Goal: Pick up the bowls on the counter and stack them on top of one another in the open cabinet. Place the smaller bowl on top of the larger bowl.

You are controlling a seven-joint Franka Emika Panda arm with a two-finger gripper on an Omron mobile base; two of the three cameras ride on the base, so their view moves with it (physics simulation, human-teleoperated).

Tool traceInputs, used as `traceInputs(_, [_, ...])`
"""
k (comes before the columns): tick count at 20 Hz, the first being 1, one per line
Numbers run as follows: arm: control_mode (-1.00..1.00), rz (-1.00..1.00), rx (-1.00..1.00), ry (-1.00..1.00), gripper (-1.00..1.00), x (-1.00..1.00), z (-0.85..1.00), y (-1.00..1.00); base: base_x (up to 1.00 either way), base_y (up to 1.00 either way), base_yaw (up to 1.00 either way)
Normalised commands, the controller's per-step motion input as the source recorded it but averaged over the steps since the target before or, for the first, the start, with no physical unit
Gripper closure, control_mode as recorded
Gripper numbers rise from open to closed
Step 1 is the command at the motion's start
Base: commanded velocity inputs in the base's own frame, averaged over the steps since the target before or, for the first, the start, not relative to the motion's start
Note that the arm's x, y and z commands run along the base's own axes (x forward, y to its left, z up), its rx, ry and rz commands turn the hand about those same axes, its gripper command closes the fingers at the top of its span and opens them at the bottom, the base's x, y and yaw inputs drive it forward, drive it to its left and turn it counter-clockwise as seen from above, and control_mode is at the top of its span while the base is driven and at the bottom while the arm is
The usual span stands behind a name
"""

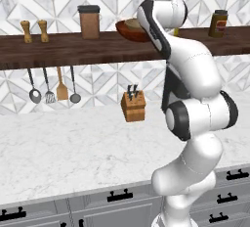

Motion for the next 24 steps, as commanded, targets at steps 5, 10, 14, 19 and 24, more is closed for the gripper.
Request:
traceInputs(5, [-1.0, 0.0, 0.0, -0.22, -1.0, -0.86, -0.01, -0.11, 0.0, 0.0, 0.0])
traceInputs(10, [-1.0, 0.0, 0.08, -0.35, -1.0, -1.0, -0.47, -0.39, 0.0, 0.0, 0.0])
traceInputs(14, [-1.0, 0.0, 0.14, -0.37, -1.0, -1.0, -0.9, -0.64, 0.0, 0.0, 0.0])
traceInputs(19, [-1.0, 0.0, 0.11, -0.31, -1.0, -1.0, -1.0, -0.83, 0.0, 0.0, 0.0])
traceInputs(24, [-1.0, 0.0, 0.23, -0.36, -1.0, -1.0, -0.49, -0.98, 0.0, 0.0, 0.0])
